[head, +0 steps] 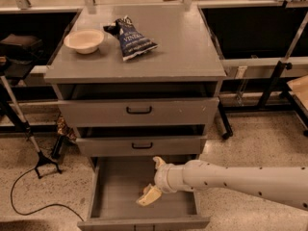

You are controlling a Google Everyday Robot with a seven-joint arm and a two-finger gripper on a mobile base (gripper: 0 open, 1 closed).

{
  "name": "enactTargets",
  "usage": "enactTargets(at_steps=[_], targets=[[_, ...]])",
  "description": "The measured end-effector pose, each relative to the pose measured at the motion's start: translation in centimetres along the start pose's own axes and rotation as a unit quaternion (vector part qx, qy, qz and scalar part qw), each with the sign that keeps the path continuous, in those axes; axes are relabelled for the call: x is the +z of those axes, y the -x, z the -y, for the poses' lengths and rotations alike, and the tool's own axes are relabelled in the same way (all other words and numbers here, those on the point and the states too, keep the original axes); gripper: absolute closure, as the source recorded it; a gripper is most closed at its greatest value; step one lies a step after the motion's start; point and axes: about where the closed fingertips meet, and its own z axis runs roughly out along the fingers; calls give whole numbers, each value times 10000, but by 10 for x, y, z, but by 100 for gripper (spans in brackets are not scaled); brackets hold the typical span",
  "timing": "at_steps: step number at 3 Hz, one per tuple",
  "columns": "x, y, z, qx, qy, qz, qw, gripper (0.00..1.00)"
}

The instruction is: Pick orange from bottom drawer and place on counter

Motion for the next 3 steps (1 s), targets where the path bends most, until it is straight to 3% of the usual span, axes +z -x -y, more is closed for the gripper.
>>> enactTargets(at_steps=[1,3], targets=[[31,-39,20,-100,-55,131,9998,0],[51,-138,37,131,-90,440,9989,0]])
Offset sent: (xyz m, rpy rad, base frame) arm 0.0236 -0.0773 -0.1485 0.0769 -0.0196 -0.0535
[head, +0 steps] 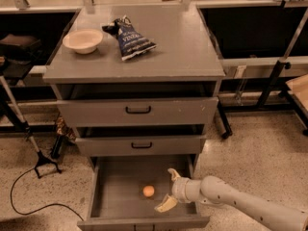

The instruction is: Pick orange from bottom drawer and place on counter

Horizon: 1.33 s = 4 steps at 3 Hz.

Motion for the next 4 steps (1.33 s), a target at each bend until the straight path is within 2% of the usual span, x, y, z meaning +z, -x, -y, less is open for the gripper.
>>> enactTargets(at_steps=[1,2,4], targets=[[20,-22,10,-69,118,173,9998,0],[52,-33,15,-189,343,255,9989,0],[120,-38,16,-490,832,428,9944,0]])
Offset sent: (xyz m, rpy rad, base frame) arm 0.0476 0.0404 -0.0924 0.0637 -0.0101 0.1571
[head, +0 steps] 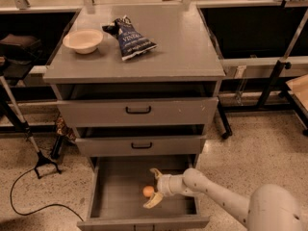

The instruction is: Pick orange from bottom drawer and place on counter

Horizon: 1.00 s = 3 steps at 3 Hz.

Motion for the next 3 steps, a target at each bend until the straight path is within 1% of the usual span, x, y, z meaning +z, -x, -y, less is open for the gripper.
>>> enactTargets(at_steps=[1,2,3], targets=[[29,-8,5,-150,156,15,9998,0],[53,-20,15,-200,211,-88,9995,0],[63,-40,25,-127,176,-259,9994,0]])
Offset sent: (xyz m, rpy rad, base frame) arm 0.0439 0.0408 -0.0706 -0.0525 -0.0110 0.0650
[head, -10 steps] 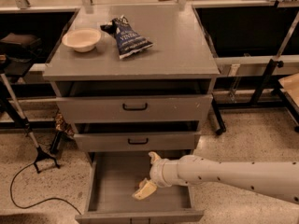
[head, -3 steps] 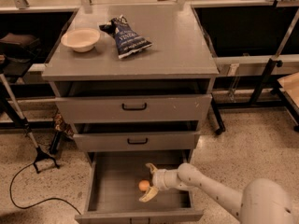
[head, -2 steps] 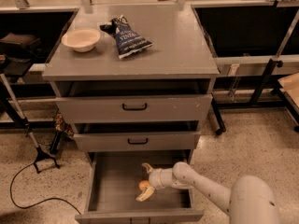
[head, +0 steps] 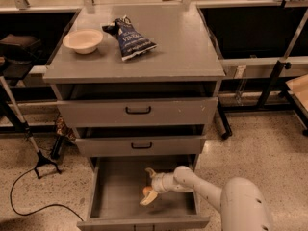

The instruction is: Pick orange from bottom drawer and place on counter

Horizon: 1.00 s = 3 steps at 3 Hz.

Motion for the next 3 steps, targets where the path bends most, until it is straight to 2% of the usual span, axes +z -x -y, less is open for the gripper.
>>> enactTargets(at_steps=[2,3], targets=[[-6,-30,10,149,-168,-251,9994,0],[-11,-45,7,205,-201,-349,9990,0]])
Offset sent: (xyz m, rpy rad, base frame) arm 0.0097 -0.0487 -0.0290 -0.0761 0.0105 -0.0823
